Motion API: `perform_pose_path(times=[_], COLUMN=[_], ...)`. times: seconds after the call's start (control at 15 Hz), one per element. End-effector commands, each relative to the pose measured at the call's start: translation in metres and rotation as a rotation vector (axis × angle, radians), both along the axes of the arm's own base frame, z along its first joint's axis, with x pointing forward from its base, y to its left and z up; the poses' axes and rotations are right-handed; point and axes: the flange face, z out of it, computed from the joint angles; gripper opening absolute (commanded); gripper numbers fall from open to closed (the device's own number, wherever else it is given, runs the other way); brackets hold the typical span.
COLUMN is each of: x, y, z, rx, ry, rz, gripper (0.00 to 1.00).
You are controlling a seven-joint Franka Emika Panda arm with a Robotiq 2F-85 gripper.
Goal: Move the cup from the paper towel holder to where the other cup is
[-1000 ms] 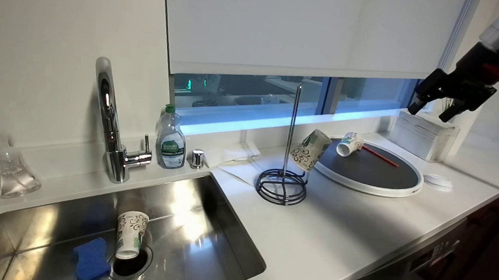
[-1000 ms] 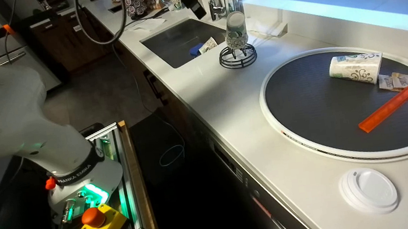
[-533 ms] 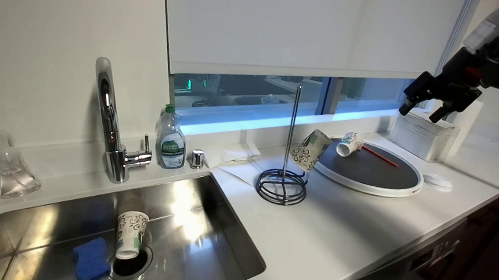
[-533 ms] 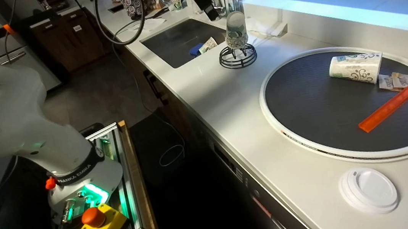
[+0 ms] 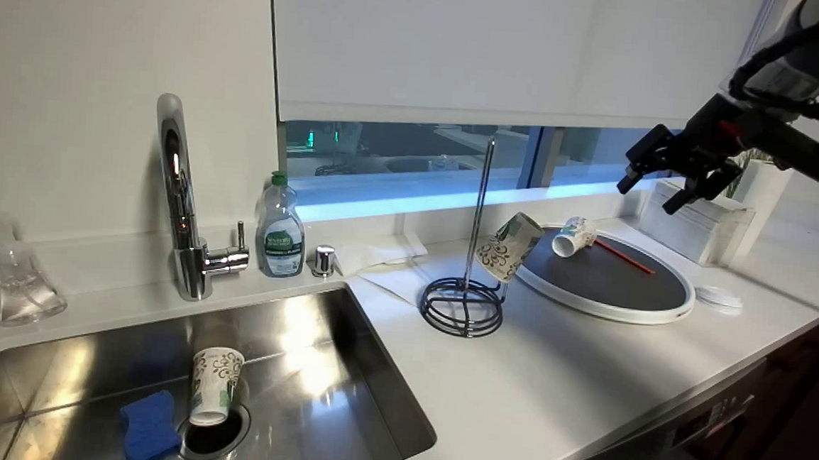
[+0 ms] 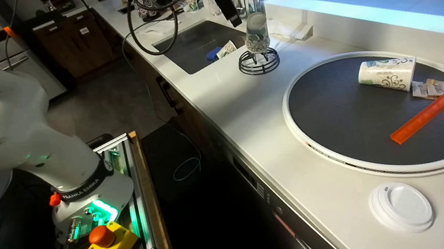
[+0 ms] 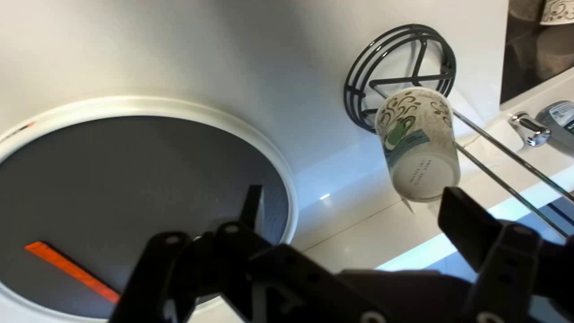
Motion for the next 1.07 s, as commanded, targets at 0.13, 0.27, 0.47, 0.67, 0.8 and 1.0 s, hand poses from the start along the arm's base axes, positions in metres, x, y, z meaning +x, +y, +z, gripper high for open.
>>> perform_pose_path(times=[0.13,0.27,0.47,0.67,0.8,1.0], x=[0.054,0.068,0.087,0.098,0.105,0.112], y=[0.022,0.028,0.036,0.043,0.050,0.059], z=[-0.028,-0.035,-0.045,-0.053,-0.059,-0.067], rx=[0.138,0.157,0.174,0.182,0.184,0.177], ry=[0.039,0.035,0.030,0.038,0.044,0.053], rz=[0.085,0.100,0.115,0.134,0.148,0.163], gripper=[1.00,1.00,1.00,1.00,1.00,1.00])
